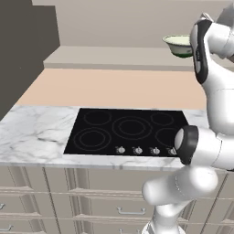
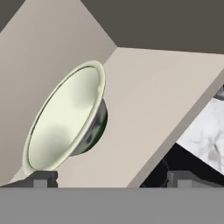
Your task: Move the bowls from the cabinet to the plates on the dining table.
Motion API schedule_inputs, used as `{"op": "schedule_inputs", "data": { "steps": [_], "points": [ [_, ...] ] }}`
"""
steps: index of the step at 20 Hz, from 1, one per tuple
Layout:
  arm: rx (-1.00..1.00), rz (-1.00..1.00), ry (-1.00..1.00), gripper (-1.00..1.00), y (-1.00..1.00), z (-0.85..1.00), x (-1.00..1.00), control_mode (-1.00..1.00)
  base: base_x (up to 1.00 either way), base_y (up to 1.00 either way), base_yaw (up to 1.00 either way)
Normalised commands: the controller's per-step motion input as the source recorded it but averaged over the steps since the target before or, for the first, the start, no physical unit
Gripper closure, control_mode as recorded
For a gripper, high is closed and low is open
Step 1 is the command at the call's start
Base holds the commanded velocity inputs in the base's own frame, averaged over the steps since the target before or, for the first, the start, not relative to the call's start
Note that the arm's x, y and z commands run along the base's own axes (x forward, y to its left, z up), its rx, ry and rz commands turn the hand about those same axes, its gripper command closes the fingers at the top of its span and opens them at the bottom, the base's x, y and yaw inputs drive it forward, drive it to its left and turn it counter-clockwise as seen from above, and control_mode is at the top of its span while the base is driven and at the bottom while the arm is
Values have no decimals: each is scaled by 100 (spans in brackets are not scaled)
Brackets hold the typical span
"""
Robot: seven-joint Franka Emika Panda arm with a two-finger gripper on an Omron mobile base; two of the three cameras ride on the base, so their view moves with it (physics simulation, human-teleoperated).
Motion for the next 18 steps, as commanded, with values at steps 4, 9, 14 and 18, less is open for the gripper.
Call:
{"op": "schedule_inputs", "data": {
  "steps": [4, 9, 14, 18],
  "points": [
    [-4, 0, 4, -100, -14, -15, 31, -100, 0, 0, 0],
    [-2, 0, 3, -100, -13, -8, 40, -100, 0, 0, 0],
    [0, 0, 3, -100, -13, -1, 47, -100, 0, 0, 0],
    [0, 0, 1, -100, -16, 0, 42, -100, 0, 0, 0]
  ]
}}
